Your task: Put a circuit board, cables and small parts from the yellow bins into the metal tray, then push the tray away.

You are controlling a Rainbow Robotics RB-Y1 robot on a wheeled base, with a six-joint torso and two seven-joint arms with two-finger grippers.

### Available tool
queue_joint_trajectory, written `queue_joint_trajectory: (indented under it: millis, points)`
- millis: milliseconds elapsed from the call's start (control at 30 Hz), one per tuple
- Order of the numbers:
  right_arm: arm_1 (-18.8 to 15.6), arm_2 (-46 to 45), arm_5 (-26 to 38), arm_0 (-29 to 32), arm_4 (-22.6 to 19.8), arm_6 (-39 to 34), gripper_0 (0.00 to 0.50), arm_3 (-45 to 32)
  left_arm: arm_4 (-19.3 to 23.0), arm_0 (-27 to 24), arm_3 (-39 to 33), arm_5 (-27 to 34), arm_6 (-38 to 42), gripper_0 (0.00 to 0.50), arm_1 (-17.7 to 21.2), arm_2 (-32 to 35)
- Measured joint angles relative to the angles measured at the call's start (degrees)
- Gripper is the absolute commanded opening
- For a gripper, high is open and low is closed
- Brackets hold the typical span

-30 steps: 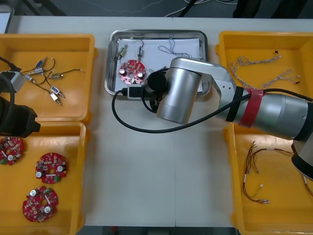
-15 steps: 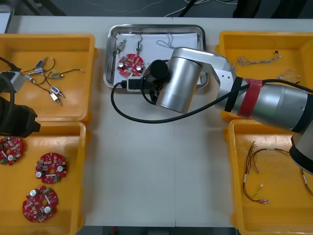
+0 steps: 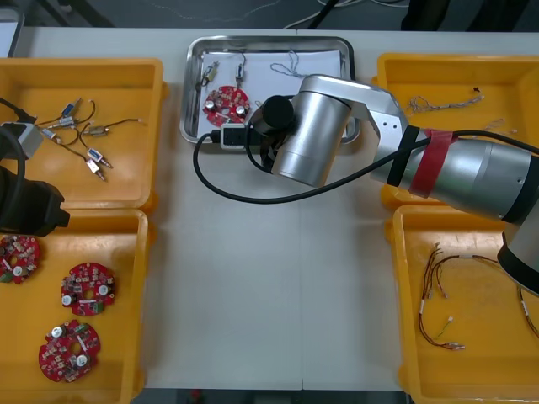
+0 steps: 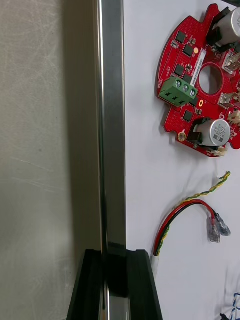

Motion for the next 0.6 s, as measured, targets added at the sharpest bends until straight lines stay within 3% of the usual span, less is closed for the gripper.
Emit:
queue_joint_trajectory:
  millis: [100, 300, 600]
  points:
    - [0.0, 0.0, 0.0, 0.0, 0.0, 0.0, 0.342, 0.0, 0.0, 0.0, 0.0, 0.0, 0.0, 0.5, 0.0, 0.0]
    - [0.0, 0.0, 0.1, -0.1, -0.9, 1.2, 0.498, 0.0, 0.0, 0.0, 0.0, 0.0, 0.0, 0.5, 0.0, 0.0]
    - [0.0, -0.7, 7.8, -0.4, -2.1, 3.0, 0.5, -2.4, 0.0, 0.0, 0.0, 0.0, 0.0, 0.5, 0.0, 0.0]
